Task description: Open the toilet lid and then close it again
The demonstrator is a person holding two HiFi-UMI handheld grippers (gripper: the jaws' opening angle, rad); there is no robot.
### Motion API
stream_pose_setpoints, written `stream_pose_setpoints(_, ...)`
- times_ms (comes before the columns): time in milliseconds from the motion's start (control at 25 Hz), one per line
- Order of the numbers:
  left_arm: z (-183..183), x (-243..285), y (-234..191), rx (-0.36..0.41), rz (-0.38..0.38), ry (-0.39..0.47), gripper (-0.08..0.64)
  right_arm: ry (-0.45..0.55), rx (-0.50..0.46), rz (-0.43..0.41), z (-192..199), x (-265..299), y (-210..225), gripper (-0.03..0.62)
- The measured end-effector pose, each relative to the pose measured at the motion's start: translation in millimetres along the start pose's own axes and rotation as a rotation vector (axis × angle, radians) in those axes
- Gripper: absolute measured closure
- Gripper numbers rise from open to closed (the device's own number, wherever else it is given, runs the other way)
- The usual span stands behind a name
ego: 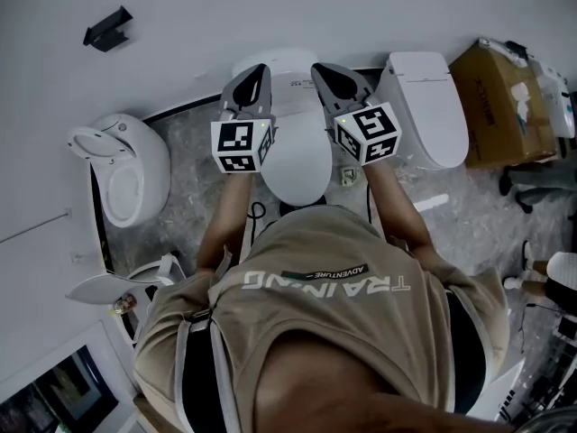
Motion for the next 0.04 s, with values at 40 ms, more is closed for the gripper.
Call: stream_pose_setpoints(40,0.0,-1.3,2.3,0.009,0.010,0.000,0.557,-0.004,0.000,-0.005,1.5,0.5,-3.0,0.578)
Point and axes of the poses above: the fingertips, and each gripper's own axes: x forward along the fingers, y to its right, z out of its underside, the point moved 3 cm from there along -x, backward along the fingers, and after that the axes turned 2 degrees about z, right-handed, at the moved point
